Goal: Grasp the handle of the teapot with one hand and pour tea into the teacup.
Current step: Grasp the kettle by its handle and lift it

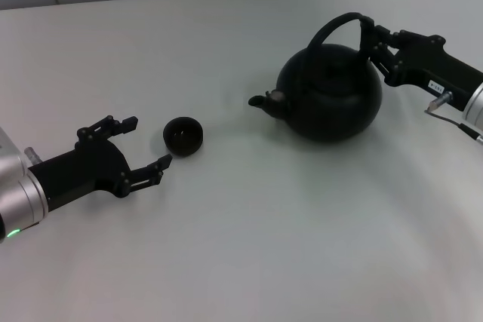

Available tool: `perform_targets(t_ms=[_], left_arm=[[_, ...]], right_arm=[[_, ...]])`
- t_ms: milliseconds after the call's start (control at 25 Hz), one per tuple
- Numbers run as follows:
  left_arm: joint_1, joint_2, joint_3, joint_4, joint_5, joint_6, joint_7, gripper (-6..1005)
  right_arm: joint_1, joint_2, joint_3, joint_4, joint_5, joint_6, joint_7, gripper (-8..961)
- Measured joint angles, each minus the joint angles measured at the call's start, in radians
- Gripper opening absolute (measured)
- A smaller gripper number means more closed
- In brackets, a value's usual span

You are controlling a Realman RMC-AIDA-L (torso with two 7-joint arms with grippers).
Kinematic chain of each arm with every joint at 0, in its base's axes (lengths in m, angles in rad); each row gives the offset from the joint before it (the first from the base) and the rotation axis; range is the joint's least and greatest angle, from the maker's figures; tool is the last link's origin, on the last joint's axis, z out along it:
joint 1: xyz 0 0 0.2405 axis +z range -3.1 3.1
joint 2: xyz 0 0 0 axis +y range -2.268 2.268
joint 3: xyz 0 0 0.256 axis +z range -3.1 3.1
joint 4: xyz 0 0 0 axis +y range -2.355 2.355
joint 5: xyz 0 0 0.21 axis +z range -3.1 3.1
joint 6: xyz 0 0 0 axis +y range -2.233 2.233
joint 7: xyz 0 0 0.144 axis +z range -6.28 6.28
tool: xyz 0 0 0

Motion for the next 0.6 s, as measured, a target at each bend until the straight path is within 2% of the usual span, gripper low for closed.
perform_targets(t_ms=[200, 600], left_arm=[[0.001, 0.000, -0.001, 0.000, 0.001, 0.001, 0.000, 854], [0.005, 0.000, 0.003, 0.000, 0.002, 0.001, 0.001, 854]], right_arm=[[0.016, 0.000, -0.012, 0.000, 0.002, 0.034, -0.007, 125], [0.023, 0.004, -0.021, 0.002, 0.010, 0.043, -0.028, 86]])
